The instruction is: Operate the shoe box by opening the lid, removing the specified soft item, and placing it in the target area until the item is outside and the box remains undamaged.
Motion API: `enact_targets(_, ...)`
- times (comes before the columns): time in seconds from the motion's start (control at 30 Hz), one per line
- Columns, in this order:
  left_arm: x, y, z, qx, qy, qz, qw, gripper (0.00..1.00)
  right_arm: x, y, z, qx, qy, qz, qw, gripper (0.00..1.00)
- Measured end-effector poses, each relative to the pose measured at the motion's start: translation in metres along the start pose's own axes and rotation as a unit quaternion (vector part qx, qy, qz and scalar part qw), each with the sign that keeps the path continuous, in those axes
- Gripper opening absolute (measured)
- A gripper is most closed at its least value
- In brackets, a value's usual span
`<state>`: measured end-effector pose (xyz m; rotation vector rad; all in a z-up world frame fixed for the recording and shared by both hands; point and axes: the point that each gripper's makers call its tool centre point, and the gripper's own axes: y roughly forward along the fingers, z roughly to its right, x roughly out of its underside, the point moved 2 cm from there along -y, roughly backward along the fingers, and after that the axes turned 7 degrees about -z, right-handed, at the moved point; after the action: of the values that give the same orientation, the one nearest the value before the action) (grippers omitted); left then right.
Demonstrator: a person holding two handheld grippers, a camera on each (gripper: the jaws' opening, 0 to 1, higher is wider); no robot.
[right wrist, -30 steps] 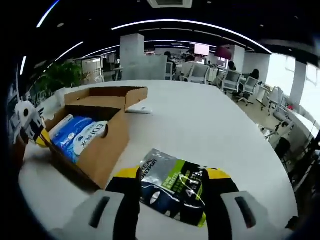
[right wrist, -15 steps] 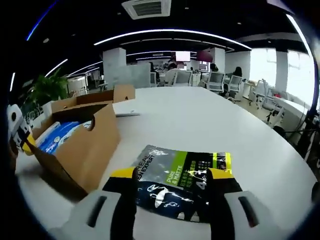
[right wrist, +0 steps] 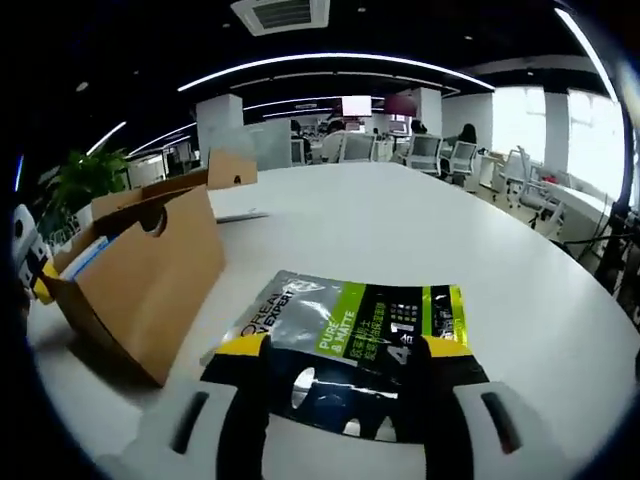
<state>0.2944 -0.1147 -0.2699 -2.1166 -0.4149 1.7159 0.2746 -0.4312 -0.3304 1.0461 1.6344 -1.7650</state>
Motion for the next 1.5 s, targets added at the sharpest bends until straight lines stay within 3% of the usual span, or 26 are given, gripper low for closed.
enact_targets(0.4, 0.0, 0.0, -0.001, -0.001, -0.001, -0.001, 1.0, 0.03, -0.004, 0.006, 0.014, -0.069, -0.055, -0.015, 0.996, 0.59)
enact_targets(0.6, 0.0, 0.0, 0.0, -0.001, -0.001, -0.001, 1.0, 0.03, -0.009, 0.013, 0.015, -0.122, -0.1, -0.03, 0.9871, 0.6)
enact_targets(0.8, 0.0, 0.0, -0.001, -0.001, -0.002, -0.001, 1.0, 0.03, -0.013, 0.019, 0.018, -0.177, -0.142, -0.038, 0.9732, 0.6)
enact_targets(1.27, 0.001, 0.0, -0.001, -0.001, -0.002, -0.001, 1.0, 0.03, -0.016, 0.023, 0.023, -0.185, -0.151, -0.042, 0.9702, 0.6)
enact_targets(1.5, 0.001, 0.0, -0.001, -0.001, -0.002, -0.002, 1.0, 0.03, -0.019, 0.02, 0.019, -0.179, -0.157, -0.064, 0.9692, 0.65)
